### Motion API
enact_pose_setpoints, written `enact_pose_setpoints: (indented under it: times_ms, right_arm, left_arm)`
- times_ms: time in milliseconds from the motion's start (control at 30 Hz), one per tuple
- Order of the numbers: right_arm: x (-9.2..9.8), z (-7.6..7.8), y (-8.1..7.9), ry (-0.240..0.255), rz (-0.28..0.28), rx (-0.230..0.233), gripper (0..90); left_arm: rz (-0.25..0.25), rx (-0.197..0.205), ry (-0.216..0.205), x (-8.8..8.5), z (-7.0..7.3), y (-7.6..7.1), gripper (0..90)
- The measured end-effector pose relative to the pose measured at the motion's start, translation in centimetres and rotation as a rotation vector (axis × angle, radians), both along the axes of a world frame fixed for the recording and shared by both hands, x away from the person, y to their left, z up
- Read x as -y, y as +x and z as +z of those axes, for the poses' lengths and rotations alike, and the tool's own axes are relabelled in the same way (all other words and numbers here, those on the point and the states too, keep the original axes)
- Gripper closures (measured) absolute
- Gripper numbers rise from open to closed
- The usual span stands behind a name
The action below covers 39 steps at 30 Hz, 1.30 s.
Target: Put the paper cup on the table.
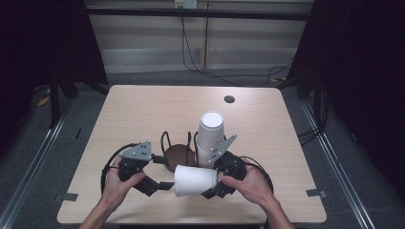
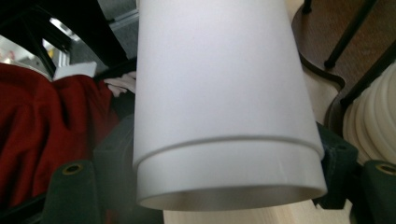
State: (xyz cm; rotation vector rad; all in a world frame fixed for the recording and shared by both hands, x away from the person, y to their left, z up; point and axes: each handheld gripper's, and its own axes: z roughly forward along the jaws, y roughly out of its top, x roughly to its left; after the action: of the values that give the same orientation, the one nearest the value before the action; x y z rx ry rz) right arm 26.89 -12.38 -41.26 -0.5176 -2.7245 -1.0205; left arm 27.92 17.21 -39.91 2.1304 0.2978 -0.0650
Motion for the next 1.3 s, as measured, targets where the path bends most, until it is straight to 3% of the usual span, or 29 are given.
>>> enact_pose_setpoints:
  times_ms: [167, 267, 500, 733, 800, 933, 1300]
  right_arm:
    - [0.9, 0.2, -0.2, 0.016, -0.031, 0.019, 25.6]
    - [1.4, 0.2, -0.1, 0.046, -0.044, 0.001, 25.6]
    - [2.0, 0.1, 0.0, 0.104, -0.072, 0.008, 25.6]
    - [2.5, 0.2, 0.2, 0.164, -0.108, 0.031, 25.6]
    - [2.6, 0.2, 0.2, 0.181, -0.124, 0.037, 25.5]
    - [2.8, 0.3, 0.2, 0.223, -0.130, 0.049, 25.5]
    - [3.0, 0.5, -0.1, 0.340, -0.108, 0.081, 25.5]
  left_arm:
    - [0.023, 0.009, -0.015, -1.0, -0.2, -0.2, 15.6]
    - [0.018, 0.002, -0.009, -1.1, -0.7, -0.3, 15.6]
    - [0.040, -0.028, -0.071, -1.1, -1.2, -0.3, 15.6]
    - [0.036, -0.023, -0.054, -0.8, -1.3, -0.5, 15.7]
    - [0.058, -0.027, -0.055, -0.8, -1.5, -0.6, 15.7]
    - [0.045, -0.044, -0.063, -0.5, -1.7, -0.7, 15.7]
    - [0.047, -0.049, -0.138, 0.0, -1.7, -1.1, 15.8]
